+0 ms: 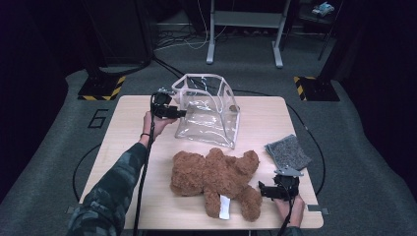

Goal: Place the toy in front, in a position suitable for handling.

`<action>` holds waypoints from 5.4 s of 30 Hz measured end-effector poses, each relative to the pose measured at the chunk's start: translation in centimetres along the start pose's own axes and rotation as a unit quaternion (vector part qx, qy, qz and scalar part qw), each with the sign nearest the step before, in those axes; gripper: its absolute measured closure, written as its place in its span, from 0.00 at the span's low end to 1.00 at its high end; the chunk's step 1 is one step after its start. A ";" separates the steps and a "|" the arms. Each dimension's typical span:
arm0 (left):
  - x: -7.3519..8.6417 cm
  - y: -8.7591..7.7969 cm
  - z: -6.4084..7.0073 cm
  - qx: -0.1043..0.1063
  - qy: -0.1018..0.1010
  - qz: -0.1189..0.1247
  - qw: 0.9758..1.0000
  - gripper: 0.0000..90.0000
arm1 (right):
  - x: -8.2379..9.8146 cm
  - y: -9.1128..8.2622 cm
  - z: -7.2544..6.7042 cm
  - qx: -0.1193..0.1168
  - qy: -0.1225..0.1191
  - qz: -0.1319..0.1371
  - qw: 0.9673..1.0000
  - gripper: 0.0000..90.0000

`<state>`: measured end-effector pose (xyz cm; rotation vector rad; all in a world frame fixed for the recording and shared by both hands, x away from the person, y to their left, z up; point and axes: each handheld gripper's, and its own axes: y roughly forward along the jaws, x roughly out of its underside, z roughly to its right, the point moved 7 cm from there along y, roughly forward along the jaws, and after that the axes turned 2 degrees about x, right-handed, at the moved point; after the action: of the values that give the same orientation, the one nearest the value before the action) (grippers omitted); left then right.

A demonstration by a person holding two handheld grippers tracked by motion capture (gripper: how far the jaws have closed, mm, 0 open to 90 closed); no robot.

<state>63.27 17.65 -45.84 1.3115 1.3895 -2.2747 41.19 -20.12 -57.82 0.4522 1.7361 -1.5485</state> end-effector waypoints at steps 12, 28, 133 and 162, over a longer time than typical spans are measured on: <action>-0.4 0.9 -0.4 -0.016 -0.002 0.000 1.000 0.96 | 0.0 0.0 0.0 -0.001 -0.001 0.000 1.000 0.04; -0.5 0.4 -1.2 -0.058 -0.018 0.013 0.998 0.97 | 0.0 0.0 0.0 0.000 0.004 0.001 1.000 0.05; 10.3 -15.6 -7.5 -0.185 -0.093 0.062 0.976 0.41 | 0.0 0.0 0.0 0.003 0.000 0.002 1.000 0.05; 7.5 -8.5 2.6 -0.111 -0.026 0.065 0.991 0.65 | 0.0 0.0 0.0 0.002 0.000 0.002 1.000 0.05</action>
<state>52.61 22.38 -45.59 1.2258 1.4454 -1.9911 41.22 -20.16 -57.77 0.4576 1.7305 -1.5494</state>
